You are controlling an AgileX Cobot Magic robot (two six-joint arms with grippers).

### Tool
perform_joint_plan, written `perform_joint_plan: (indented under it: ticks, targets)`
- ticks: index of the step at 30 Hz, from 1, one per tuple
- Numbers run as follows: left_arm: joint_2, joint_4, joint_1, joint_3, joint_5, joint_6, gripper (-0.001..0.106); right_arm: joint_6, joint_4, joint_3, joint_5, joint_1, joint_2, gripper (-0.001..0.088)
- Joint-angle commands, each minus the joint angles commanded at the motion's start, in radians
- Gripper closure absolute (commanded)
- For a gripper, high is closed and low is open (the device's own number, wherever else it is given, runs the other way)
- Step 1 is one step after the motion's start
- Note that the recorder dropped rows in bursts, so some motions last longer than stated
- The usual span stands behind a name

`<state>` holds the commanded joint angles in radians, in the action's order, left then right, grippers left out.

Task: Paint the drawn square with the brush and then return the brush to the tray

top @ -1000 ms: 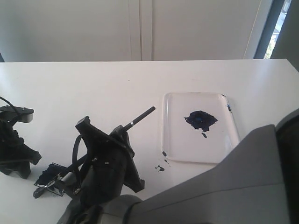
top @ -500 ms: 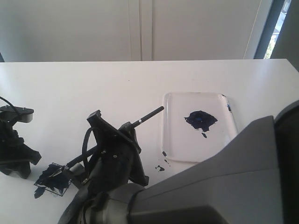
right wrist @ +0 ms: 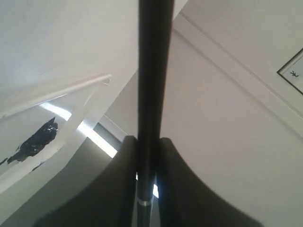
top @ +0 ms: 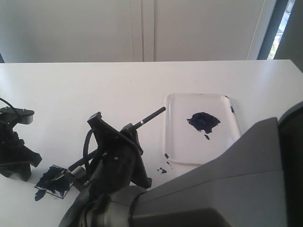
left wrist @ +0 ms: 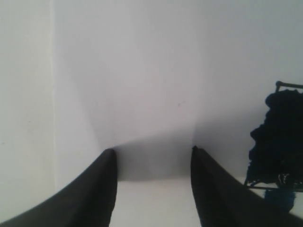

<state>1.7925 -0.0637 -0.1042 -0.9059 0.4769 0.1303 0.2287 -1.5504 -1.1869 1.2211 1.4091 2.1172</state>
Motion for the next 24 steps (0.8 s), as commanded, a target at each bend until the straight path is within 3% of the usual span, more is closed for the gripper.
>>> perform_joint_plan:
  ticks: [14, 24]
  targets:
    - [0.000, 0.000, 0.000, 0.000, 0.003, 0.000, 0.052, -0.017, -0.056, 0.000, 0.000, 0.005, 0.004, 0.0868]
    - [0.000, 0.000, 0.000, 0.000, 0.000, 0.000, 0.052, -0.043, 0.056, 0.002, 0.000, 0.005, -0.014, 0.0868]
